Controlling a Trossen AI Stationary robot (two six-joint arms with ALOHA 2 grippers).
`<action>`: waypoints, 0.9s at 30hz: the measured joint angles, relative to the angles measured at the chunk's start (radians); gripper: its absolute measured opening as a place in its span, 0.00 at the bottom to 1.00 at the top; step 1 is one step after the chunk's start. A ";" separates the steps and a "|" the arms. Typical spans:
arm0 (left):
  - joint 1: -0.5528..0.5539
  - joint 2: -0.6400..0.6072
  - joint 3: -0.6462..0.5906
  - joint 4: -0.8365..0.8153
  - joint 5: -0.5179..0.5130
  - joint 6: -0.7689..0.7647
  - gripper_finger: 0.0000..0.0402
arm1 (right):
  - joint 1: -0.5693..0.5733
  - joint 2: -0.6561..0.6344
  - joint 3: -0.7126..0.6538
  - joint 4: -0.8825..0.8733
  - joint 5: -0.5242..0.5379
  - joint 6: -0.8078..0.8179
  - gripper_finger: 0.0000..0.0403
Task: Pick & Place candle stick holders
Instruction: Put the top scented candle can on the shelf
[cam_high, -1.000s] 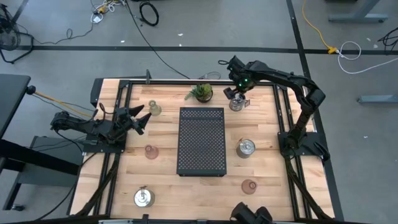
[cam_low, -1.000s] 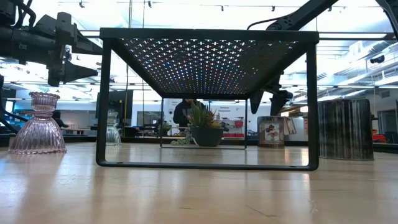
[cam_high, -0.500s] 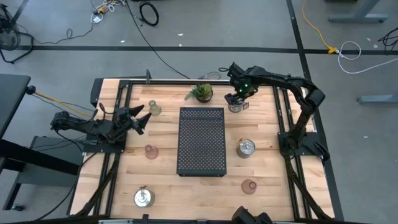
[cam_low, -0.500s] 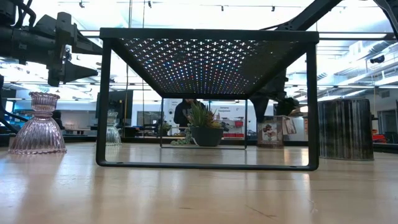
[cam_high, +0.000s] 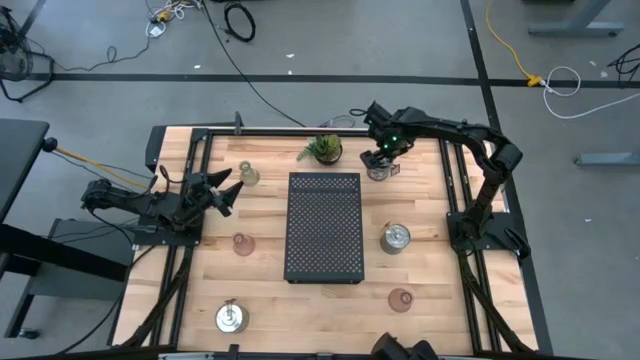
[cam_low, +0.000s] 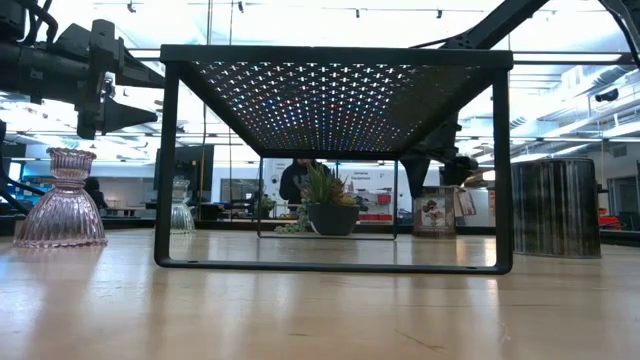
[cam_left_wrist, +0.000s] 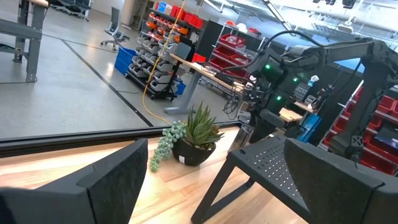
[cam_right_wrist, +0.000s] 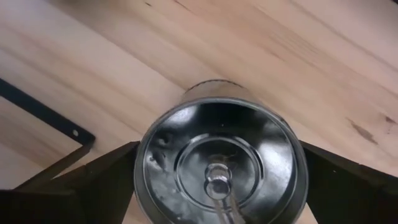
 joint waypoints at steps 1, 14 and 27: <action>0.000 0.000 0.000 0.000 0.000 0.000 0.94 | 0.001 0.000 0.000 0.000 0.002 0.000 0.99; 0.000 0.000 0.000 0.000 0.000 0.000 0.94 | 0.004 0.000 0.000 0.000 0.003 -0.067 0.99; 0.000 0.000 0.000 0.000 0.000 0.000 0.94 | 0.006 -0.002 0.002 -0.030 -0.003 -0.042 0.84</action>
